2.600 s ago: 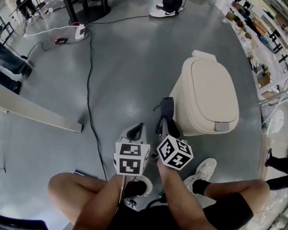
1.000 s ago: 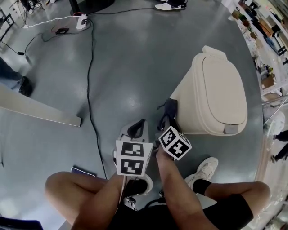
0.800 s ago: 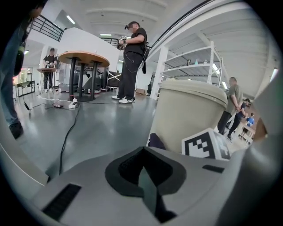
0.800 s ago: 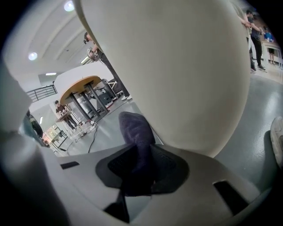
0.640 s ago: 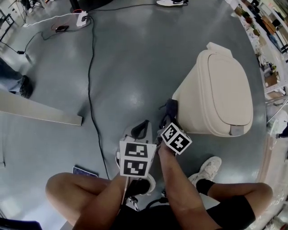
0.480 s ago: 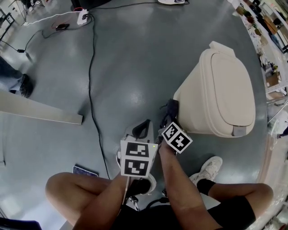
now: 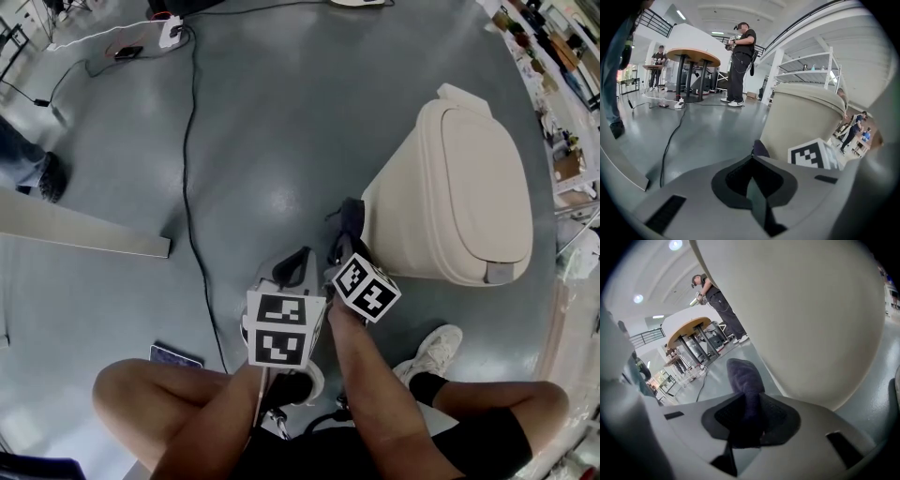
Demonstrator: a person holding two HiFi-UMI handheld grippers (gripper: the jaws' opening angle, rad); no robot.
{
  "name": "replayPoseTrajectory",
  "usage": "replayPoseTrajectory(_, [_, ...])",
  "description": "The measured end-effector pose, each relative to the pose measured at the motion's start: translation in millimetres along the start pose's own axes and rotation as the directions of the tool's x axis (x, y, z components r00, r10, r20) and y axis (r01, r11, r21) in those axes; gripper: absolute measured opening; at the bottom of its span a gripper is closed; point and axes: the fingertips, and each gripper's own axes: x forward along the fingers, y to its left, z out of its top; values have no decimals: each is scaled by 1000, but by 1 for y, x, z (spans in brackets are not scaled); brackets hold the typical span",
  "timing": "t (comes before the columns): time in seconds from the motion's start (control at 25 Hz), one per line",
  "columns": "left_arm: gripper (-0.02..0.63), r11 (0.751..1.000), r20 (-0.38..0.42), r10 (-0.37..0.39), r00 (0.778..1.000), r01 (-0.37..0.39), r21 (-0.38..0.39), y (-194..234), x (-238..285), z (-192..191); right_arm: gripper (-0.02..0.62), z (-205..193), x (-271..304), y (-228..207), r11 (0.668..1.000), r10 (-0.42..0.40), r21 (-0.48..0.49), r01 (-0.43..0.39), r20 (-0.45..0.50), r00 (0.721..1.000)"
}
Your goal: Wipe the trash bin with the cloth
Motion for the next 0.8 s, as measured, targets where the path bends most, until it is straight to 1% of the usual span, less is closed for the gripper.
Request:
replayPoseTrajectory(0.08, [0,1000,0,0,1000,0,0,0,-1,0,94,23,-11,16,999,33,10,-33,52,998])
replayPoseTrajectory(0.2, [0,1000,6,4,1000,-4,2,1,-2,2,94,59,-30,41,995,89,22,-93,135,987])
replayPoseTrajectory(0.36, [0,1000,15,8,1000,-8,0,2,-4,4,94,96,-52,66,989,133,31,-142,208,969])
replayPoseTrajectory(0.6, [0,1000,18,0,1000,0,-20,1,-6,8,94,138,-75,85,986,139,49,-161,309,941])
replayPoseTrajectory(0.72, [0,1000,24,0,1000,1,-24,2,-6,10,94,147,-76,89,985,133,59,-163,343,930])
replayPoseTrajectory(0.8, [0,1000,27,0,1000,1,-26,3,-6,10,94,149,-75,89,985,129,64,-161,349,928])
